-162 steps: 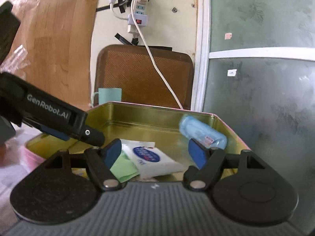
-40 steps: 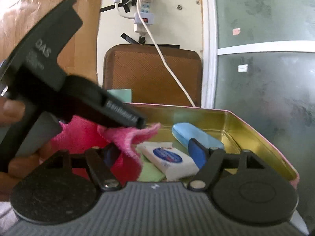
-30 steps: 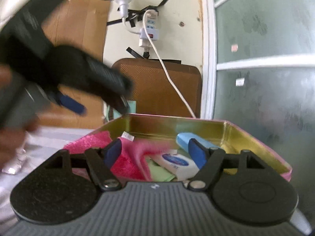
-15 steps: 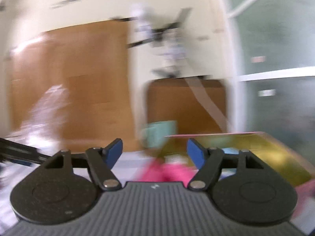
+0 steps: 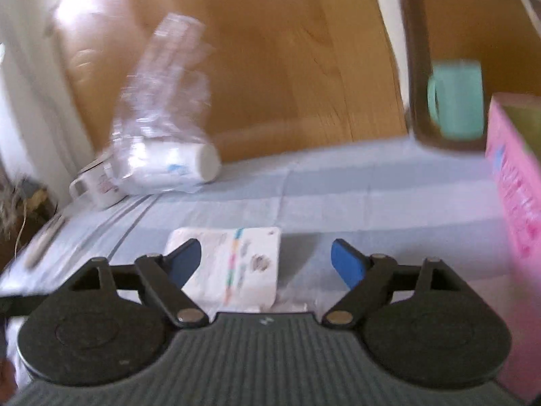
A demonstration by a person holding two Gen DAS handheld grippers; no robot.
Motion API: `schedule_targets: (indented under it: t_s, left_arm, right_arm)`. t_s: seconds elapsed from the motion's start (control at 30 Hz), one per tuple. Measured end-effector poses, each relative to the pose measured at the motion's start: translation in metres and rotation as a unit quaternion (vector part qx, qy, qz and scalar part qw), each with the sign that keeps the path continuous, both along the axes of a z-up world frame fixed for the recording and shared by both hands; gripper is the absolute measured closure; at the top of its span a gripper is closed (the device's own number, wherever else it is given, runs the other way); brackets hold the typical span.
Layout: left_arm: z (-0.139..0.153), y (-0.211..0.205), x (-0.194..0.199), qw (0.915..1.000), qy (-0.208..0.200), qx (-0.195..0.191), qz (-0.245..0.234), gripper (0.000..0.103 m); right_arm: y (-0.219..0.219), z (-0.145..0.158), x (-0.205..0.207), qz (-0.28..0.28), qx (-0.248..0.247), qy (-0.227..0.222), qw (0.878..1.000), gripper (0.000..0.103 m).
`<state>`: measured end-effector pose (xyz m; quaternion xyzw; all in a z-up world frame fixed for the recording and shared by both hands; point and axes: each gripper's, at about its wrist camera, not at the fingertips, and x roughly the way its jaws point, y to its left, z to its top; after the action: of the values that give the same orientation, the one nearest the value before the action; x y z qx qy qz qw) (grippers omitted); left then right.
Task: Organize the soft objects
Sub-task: 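Grasp a white paper card with the left gripper while the right gripper grasps another card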
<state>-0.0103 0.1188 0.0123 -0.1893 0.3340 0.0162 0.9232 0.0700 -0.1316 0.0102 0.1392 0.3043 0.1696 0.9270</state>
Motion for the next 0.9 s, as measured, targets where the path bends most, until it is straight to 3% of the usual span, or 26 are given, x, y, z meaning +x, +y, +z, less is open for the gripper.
schedule_targets:
  t_s: [0.1, 0.27, 0.33, 0.4, 0.43, 0.47, 0.53, 0.67, 0.77, 0.9]
  left_arm:
    - [-0.003, 0.004, 0.015, 0.9998, 0.0, -0.017, -0.003, 0.017]
    - [-0.008, -0.005, 0.051, 0.9989, 0.009, -0.037, -0.029, 0.019]
    - [-0.01, -0.015, 0.065, 0.9984, 0.009, -0.034, -0.044, 0.019]
    - [-0.012, -0.027, 0.078, 0.998, 0.005, -0.026, -0.057, 0.023]
    - [-0.013, -0.033, 0.084, 0.9978, 0.001, -0.021, -0.063, 0.031]
    - [-0.013, -0.037, 0.086, 0.9976, -0.002, -0.018, -0.067, 0.04]
    - [-0.015, -0.046, 0.09, 0.9969, -0.011, -0.009, -0.077, 0.05]
    - [-0.02, -0.053, 0.083, 0.9959, -0.027, 0.016, -0.085, 0.062]
    - [-0.018, -0.04, 0.075, 0.9968, -0.023, -0.009, -0.076, 0.068]
    - [-0.016, -0.017, 0.047, 0.9975, -0.02, -0.04, -0.054, 0.069]
  right_arm:
    - [0.001, -0.011, 0.014, -0.004, 0.028, 0.037, 0.999, 0.016]
    - [0.007, -0.016, 0.007, 0.017, 0.037, 0.018, 0.999, 0.019]
    - [0.009, -0.014, 0.006, 0.028, 0.032, 0.014, 0.999, 0.027]
    - [0.011, -0.015, 0.008, 0.035, 0.033, 0.015, 0.999, 0.045]
    - [0.011, -0.016, 0.01, 0.04, 0.036, 0.017, 0.998, 0.052]
    - [0.012, -0.018, 0.011, 0.044, 0.04, 0.022, 0.998, 0.072]
    - [0.013, -0.019, 0.014, 0.066, 0.052, 0.03, 0.996, 0.079]
    - [0.022, -0.016, 0.01, 0.08, 0.031, 0.016, 0.996, 0.079]
    - [0.028, -0.015, 0.005, 0.097, 0.027, 0.012, 0.995, 0.079]
    - [0.046, -0.005, -0.016, 0.124, 0.026, -0.009, 0.992, 0.084]
